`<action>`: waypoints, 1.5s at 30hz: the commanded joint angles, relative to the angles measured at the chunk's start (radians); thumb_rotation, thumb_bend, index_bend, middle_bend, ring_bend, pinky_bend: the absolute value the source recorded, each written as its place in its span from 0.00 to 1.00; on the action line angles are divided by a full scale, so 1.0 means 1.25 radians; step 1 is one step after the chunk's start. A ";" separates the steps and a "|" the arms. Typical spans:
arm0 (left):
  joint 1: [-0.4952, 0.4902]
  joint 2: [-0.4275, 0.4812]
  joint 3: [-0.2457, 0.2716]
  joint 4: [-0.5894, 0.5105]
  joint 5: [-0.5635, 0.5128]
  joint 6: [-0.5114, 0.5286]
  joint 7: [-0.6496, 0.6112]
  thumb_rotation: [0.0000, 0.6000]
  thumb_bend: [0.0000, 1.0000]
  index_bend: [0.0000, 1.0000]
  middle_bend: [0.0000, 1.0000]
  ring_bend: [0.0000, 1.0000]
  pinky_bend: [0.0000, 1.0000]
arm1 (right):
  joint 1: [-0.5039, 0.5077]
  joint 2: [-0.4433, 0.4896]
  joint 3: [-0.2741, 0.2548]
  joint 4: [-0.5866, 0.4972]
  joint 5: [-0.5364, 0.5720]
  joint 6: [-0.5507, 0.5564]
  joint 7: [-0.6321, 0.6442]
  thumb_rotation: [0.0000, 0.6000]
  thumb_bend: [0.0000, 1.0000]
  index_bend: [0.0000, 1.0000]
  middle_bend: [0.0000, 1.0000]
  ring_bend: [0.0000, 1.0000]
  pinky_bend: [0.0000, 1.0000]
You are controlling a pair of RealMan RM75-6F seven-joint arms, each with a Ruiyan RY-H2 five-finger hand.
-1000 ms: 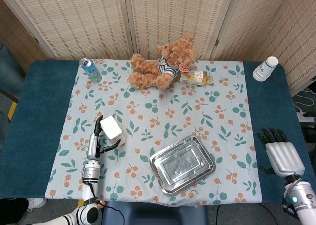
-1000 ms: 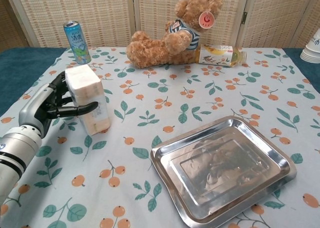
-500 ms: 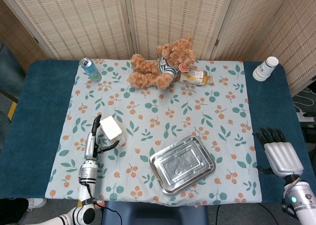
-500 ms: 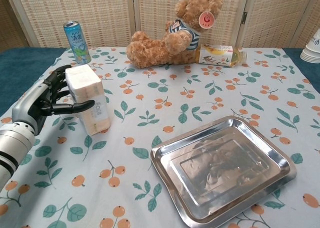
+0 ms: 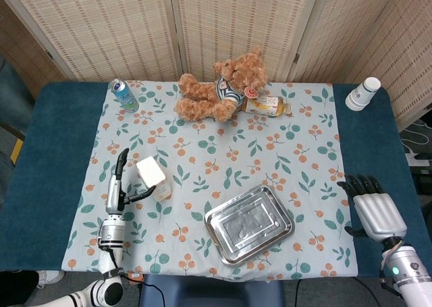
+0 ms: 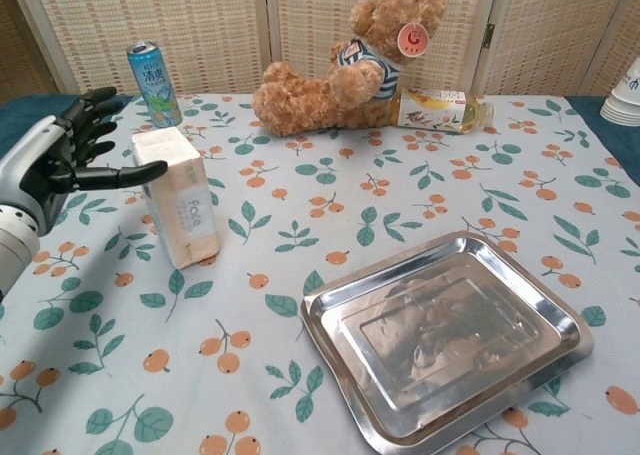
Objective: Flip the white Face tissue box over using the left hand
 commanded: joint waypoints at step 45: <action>-0.818 0.502 -0.199 -0.681 -1.476 0.181 1.397 1.00 0.13 0.00 0.03 0.00 0.11 | -0.013 0.065 0.010 -0.016 -0.009 0.000 0.100 1.00 0.12 0.15 0.05 0.00 0.00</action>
